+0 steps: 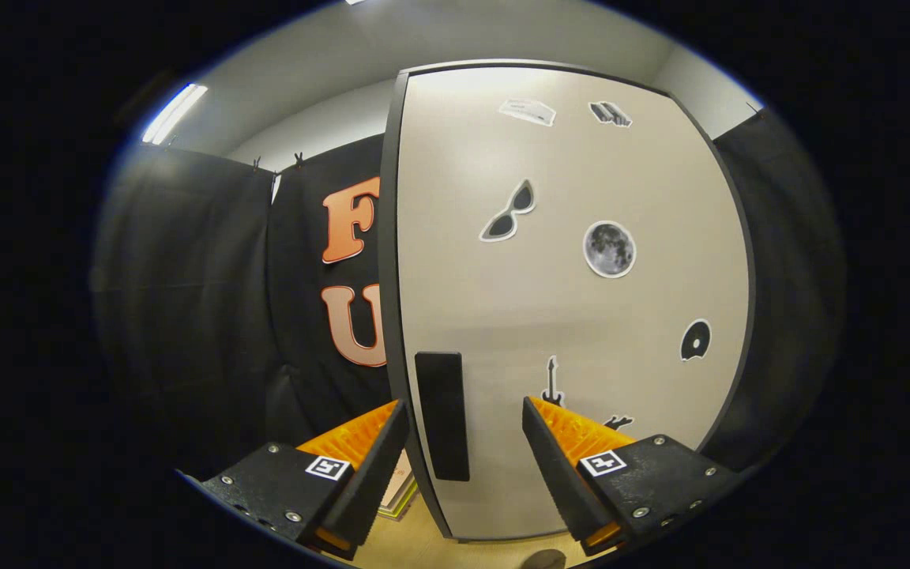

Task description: Open the shoe cabinet door, grab the shoes and put them into the shoe cabinet, then close the shoe cabinet door.

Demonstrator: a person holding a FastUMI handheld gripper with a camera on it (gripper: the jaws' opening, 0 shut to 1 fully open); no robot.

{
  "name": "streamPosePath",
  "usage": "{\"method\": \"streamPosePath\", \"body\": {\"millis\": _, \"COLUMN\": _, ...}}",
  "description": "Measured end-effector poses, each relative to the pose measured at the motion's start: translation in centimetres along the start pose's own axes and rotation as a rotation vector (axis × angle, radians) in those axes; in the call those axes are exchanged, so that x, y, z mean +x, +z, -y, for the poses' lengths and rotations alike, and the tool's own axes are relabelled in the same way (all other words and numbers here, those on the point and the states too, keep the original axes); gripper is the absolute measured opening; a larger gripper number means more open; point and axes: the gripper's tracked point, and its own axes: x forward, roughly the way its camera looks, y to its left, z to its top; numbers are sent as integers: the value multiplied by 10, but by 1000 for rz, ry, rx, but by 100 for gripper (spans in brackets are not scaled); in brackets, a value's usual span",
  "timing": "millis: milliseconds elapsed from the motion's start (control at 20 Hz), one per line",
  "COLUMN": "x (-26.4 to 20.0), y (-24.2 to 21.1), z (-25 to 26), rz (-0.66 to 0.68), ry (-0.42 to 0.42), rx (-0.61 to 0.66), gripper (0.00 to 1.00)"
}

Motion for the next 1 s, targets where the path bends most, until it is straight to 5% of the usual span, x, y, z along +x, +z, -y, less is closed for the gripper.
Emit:
{"method": "streamPosePath", "body": {"millis": 150, "x": 20, "y": -5, "z": -1, "rz": -3, "ry": -16, "rx": -9, "gripper": 82}}
{"method": "streamPosePath", "body": {"millis": 500, "x": 33, "y": -7, "z": -11, "rz": 12, "ry": -20, "rx": -51, "gripper": 37}}
{"method": "streamPosePath", "body": {"millis": 1000, "x": 31, "y": -11, "z": -12, "rz": -42, "ry": -18, "rx": 6, "gripper": 27}}
